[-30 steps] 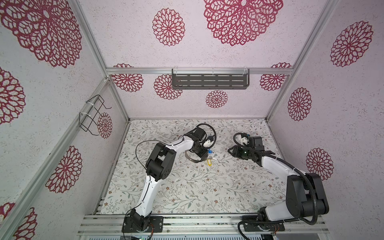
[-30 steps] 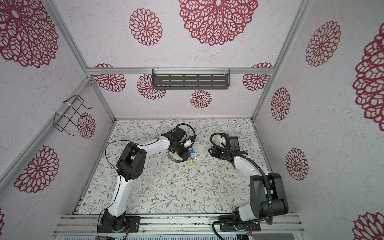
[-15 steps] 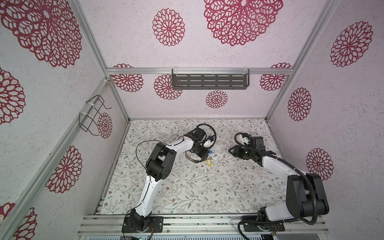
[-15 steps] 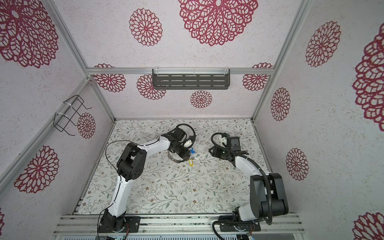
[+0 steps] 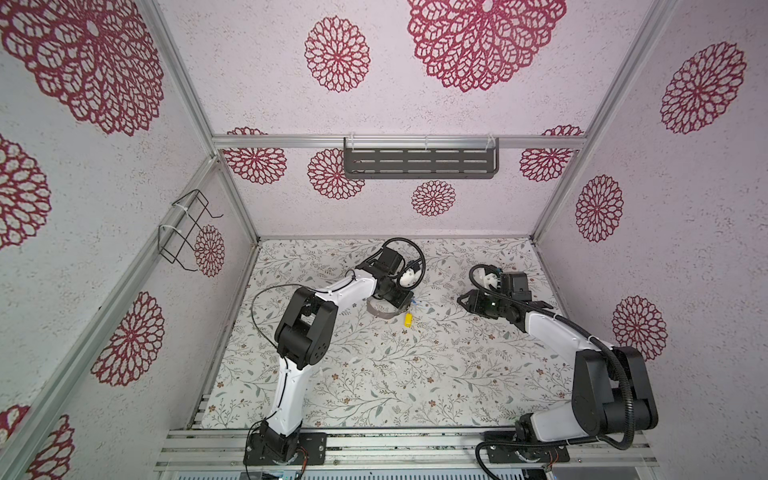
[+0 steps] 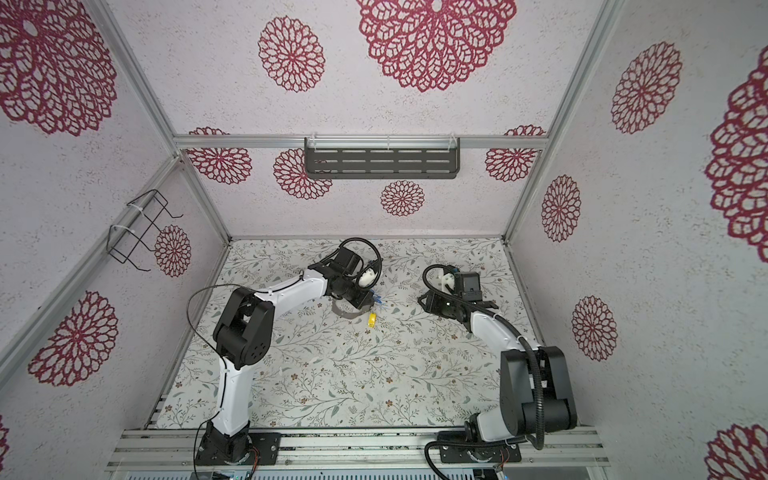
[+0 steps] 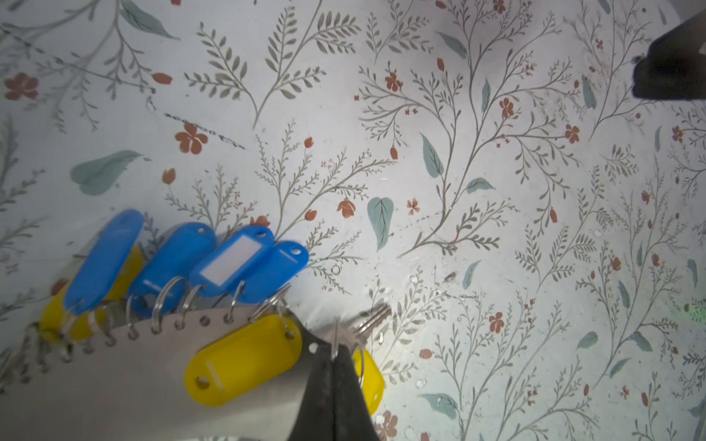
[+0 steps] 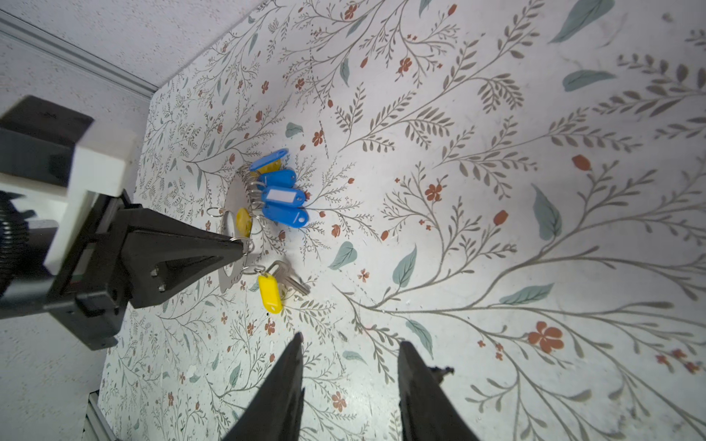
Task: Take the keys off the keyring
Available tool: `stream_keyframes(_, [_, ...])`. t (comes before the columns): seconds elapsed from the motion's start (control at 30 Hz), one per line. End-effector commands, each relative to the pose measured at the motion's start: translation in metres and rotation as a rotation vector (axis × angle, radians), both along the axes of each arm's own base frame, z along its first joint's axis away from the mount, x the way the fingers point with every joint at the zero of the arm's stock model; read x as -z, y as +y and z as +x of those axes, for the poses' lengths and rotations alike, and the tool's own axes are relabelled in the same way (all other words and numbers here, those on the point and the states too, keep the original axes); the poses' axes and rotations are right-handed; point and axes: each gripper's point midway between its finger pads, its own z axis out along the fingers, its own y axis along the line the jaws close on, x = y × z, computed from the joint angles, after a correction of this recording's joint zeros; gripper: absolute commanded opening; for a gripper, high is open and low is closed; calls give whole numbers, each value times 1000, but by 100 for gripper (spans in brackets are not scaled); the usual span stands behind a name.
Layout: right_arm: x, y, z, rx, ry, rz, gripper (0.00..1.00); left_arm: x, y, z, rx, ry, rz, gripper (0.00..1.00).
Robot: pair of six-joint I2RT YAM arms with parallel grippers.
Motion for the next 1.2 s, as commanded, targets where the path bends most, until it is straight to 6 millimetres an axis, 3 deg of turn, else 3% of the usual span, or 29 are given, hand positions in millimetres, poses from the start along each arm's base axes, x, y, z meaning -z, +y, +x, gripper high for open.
stream_keyframes(0.0, [-25, 1, 7, -19, -68, 9, 42, -5, -3, 3, -3, -22, -17, 0])
stream_keyframes(0.57, [-20, 1, 6, -22, -57, 9, 42, 48, -1, -1, -6, 60, 28, 0])
stream_keyframes(0.8, [-18, 1, 5, -21, -54, 12, 42, 50, 5, 3, -33, 44, 55, 0])
stream_keyframes(0.97, [-16, 3, 4, -25, -52, 21, 41, 34, 14, 5, -56, 6, 74, 30])
stream_keyframes(1.17, [-12, 3, 0, -24, -43, 31, 41, 3, 27, 2, -60, -57, 54, 40])
